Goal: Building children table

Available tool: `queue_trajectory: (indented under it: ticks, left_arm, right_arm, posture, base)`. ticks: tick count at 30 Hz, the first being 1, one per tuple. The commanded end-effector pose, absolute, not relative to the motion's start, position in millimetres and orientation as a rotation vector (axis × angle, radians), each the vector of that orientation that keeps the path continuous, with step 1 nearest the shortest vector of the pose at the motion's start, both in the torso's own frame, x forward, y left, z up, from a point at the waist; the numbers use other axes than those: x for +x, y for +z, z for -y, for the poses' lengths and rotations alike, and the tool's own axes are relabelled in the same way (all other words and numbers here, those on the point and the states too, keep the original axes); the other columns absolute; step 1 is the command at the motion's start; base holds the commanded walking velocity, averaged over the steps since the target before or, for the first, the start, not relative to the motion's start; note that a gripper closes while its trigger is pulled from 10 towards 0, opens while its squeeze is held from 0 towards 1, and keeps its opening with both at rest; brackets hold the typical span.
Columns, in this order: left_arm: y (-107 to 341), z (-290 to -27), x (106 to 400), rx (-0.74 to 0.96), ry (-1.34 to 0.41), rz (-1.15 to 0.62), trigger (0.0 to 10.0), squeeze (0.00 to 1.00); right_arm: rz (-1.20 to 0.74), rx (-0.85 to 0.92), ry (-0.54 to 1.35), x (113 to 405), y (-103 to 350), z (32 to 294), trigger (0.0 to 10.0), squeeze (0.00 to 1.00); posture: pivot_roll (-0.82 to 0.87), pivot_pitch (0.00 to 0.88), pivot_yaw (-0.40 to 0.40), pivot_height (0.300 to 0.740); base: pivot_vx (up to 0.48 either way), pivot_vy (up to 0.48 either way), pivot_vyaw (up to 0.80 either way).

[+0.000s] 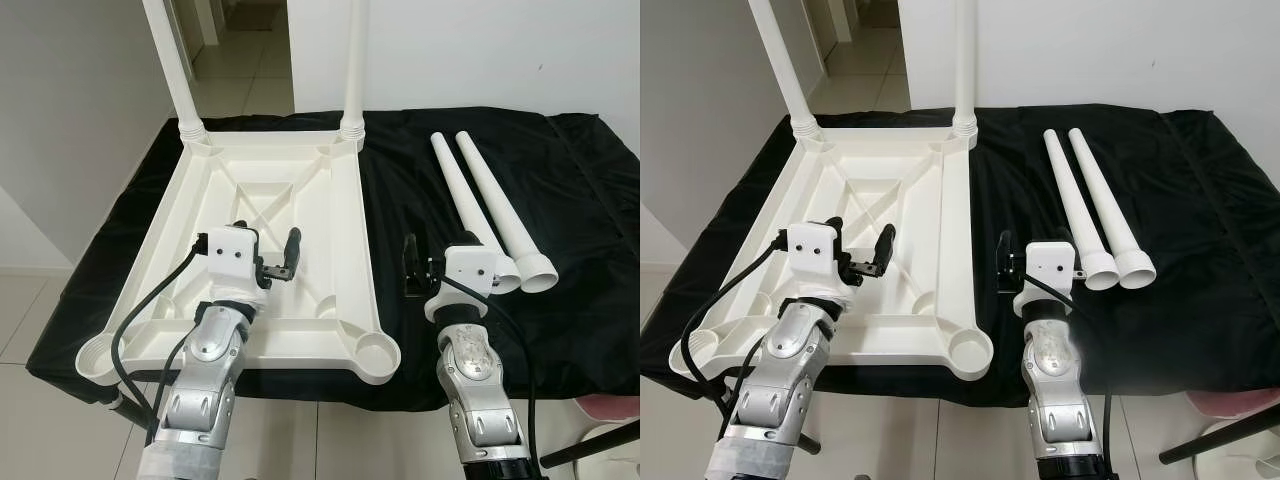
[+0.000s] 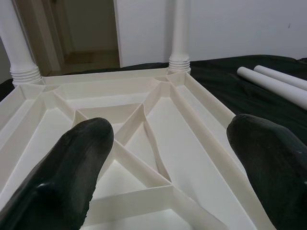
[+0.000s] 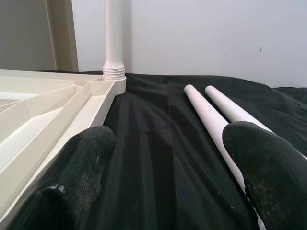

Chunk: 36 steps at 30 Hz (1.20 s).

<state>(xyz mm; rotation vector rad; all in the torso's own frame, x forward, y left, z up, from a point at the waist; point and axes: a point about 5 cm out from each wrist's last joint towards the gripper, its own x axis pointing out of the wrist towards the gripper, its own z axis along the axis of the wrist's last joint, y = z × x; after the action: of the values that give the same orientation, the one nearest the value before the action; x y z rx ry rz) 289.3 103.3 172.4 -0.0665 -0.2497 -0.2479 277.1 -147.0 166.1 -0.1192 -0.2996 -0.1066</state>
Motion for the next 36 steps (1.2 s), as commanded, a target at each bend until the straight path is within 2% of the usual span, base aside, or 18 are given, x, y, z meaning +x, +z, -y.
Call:
queue_trajectory:
  ticks: [1, 13, 20, 23, 36]
  left_arm:
    - [168, -105, 288, -0.058, -0.207, 0.239, 10.0, 0.00]
    - [163, -104, 284, -0.046, -0.242, 0.217, 10.0, 0.00]
    - [162, -100, 281, -0.010, -0.325, 0.215, 10.0, 0.00]
    - [163, -92, 275, 0.040, -0.455, 0.229, 10.0, 0.00]
    - [169, -85, 272, 0.033, -0.525, 0.227, 10.0, 0.00]
  right_arm:
    - [0.295, -0.113, -0.100, 278, 164, 144, 10.0, 0.00]
    - [0.282, -0.119, -0.126, 273, 159, 147, 10.0, 0.00]
    - [0.259, -0.093, -0.226, 274, 156, 159, 10.0, 0.00]
    - [0.188, 0.013, -0.283, 273, 144, 167, 10.0, 0.00]
    - [0.145, 0.198, -0.283, 280, 128, 175, 10.0, 0.00]
  posture:
    - [-0.09, 0.057, 0.048, 0.740]
    - [-0.08, 0.080, 0.068, 0.740]
    - [-0.07, 0.077, 0.064, 0.740]
    - [-0.07, 0.075, 0.062, 0.740]
    - [-0.06, 0.080, 0.076, 0.740]
  base:
    - [0.000, 0.000, 0.00]
    - [0.000, 0.000, 0.00]
    - [0.000, 0.000, 0.00]
    - [0.000, 0.000, 0.00]
    - [0.000, 0.000, 0.00]
